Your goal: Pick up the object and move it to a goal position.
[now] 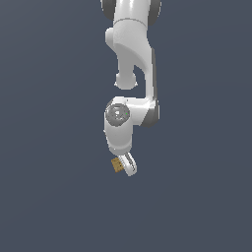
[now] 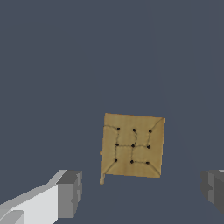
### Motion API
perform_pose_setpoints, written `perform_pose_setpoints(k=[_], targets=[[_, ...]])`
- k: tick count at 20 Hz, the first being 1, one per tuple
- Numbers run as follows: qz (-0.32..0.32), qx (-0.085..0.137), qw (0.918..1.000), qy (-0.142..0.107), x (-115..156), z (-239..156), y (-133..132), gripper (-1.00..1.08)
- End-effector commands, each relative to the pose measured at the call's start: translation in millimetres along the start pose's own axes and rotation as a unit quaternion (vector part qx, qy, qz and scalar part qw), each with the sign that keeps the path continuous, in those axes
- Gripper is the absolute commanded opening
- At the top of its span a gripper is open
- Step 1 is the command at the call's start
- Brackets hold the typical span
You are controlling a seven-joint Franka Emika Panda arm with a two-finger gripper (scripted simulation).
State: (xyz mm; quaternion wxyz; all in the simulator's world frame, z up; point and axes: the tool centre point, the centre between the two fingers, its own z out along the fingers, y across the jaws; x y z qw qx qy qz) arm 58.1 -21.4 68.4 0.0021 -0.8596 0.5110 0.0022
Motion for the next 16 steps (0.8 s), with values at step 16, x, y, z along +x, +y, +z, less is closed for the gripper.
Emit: perform_pose_setpoints(k=[16], targets=[[0.034, -0.001, 0.9994, 0.003, 5, 25, 0, 1.00]])
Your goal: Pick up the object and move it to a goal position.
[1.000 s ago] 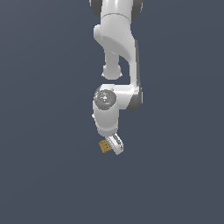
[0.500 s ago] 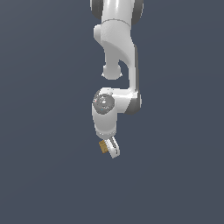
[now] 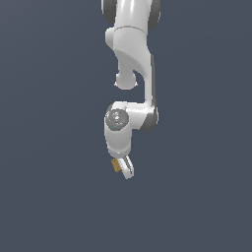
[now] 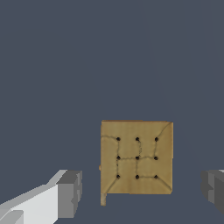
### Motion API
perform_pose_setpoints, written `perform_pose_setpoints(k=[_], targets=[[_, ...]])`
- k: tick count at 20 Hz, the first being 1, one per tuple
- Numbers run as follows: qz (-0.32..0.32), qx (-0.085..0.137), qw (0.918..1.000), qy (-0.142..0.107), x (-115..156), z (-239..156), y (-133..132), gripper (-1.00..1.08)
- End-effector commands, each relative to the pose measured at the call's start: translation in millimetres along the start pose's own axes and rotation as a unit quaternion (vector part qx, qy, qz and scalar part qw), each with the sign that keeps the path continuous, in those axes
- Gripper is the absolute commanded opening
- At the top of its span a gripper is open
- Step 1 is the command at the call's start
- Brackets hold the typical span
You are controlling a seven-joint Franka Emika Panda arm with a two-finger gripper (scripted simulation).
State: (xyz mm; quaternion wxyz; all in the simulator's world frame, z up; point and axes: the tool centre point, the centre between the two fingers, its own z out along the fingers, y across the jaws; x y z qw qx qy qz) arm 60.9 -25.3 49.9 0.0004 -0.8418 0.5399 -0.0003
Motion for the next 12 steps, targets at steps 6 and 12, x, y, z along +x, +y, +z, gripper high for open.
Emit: perform_pose_setpoints(k=[6, 12], targets=[[0.002, -0.001, 1.0000, 0.000, 0, 35, 1, 1.00], [0.002, -0.001, 1.0000, 0.000, 0, 39, 0, -1.00]])
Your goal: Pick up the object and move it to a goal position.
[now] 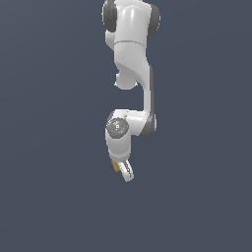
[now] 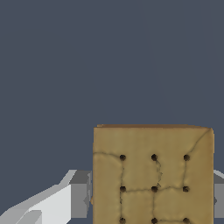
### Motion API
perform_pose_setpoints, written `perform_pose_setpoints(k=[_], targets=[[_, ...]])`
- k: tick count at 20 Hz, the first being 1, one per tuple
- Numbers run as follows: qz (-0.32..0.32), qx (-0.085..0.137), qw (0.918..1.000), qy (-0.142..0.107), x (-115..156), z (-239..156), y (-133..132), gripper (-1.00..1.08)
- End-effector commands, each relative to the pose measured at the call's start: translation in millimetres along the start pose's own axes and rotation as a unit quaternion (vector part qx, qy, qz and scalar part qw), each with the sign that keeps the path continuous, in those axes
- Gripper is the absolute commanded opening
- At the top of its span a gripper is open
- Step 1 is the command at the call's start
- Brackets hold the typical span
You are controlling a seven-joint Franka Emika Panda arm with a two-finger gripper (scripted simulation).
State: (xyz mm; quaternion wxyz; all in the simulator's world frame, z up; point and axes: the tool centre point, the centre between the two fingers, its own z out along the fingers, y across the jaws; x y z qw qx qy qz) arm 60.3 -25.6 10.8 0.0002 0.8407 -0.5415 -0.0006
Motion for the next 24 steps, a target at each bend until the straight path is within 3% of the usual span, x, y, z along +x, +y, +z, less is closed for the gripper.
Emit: perform_pose_setpoints(k=[1, 14, 24], targets=[[0.000, 0.000, 1.0000, 0.000, 0, 0, -1, -1.00], [0.000, 0.000, 1.0000, 0.000, -2, -4, -1, -1.00], [0.000, 0.001, 1.0000, 0.000, -21, -56, -4, -1.00]])
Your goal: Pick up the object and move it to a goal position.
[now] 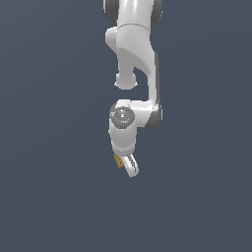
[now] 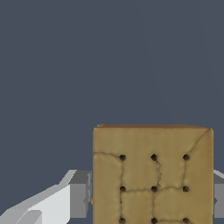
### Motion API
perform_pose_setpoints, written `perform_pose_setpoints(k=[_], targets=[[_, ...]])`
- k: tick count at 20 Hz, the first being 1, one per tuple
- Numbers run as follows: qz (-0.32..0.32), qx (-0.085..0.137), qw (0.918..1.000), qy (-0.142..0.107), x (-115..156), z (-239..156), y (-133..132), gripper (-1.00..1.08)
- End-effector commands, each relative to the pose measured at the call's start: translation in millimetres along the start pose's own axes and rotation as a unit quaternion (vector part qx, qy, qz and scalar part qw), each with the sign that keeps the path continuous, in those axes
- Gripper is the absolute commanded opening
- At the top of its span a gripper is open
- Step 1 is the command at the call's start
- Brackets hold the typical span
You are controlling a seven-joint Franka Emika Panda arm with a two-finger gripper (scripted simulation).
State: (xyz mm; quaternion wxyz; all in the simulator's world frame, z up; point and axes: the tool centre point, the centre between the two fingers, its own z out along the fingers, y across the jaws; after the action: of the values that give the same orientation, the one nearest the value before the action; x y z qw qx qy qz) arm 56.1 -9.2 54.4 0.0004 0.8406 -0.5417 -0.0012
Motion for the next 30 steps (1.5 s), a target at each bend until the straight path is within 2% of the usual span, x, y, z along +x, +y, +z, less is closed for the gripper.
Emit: perform_pose_setpoints(k=[1, 19, 24, 30], targets=[[0.000, 0.001, 1.0000, 0.000, -7, -21, -2, -1.00], [0.001, 0.001, 1.0000, 0.001, -75, -213, -18, -1.00], [0.000, 0.001, 1.0000, 0.001, -87, -247, -23, -1.00], [0.000, 0.001, 1.0000, 0.001, -94, -266, -26, -1.00]])
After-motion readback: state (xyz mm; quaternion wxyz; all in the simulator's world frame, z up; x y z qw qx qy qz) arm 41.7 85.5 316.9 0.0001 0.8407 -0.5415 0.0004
